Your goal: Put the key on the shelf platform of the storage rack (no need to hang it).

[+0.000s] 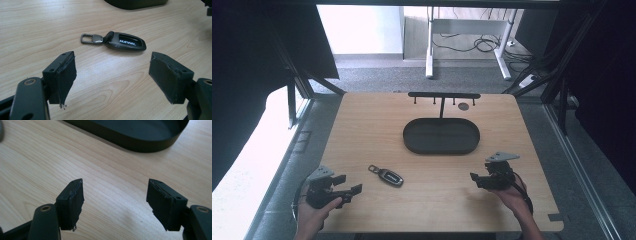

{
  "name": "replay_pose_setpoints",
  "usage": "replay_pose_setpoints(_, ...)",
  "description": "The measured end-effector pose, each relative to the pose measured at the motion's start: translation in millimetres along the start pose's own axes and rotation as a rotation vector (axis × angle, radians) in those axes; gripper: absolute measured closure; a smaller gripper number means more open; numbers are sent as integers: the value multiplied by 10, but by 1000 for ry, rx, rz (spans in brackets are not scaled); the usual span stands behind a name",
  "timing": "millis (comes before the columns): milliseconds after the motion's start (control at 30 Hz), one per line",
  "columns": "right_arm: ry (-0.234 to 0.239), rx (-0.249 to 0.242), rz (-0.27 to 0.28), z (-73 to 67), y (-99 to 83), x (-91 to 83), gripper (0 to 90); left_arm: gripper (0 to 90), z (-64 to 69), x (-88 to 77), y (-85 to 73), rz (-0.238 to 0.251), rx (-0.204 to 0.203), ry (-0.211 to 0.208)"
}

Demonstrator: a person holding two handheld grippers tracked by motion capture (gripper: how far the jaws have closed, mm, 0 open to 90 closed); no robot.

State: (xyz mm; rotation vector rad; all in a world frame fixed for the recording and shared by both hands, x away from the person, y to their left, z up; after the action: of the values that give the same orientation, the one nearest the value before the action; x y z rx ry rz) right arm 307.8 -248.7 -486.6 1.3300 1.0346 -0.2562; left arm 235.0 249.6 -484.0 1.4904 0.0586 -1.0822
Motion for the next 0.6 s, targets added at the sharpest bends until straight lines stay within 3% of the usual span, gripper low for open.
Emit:
replay_pose_setpoints(233,33,-51,-21,-120,187,-71,323,224,17,-16,10,15,2,4)
replay_pose_setpoints(600,90,-129,-67,-370,433,-33,360,220,7,3,1,-7,6,-7)
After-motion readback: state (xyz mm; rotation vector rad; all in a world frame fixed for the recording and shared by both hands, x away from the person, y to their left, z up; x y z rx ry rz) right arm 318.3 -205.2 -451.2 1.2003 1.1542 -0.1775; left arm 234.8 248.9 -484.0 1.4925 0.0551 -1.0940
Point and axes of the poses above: each handheld gripper's, and its own axes: x roughly forward along the jaws, y roughly out of its top, z roughly to its right, the point moved 1 cm from there along x, roughly forward along the jaws, and after that the axes turned 8 degrees about x, right-handed, at the moved point
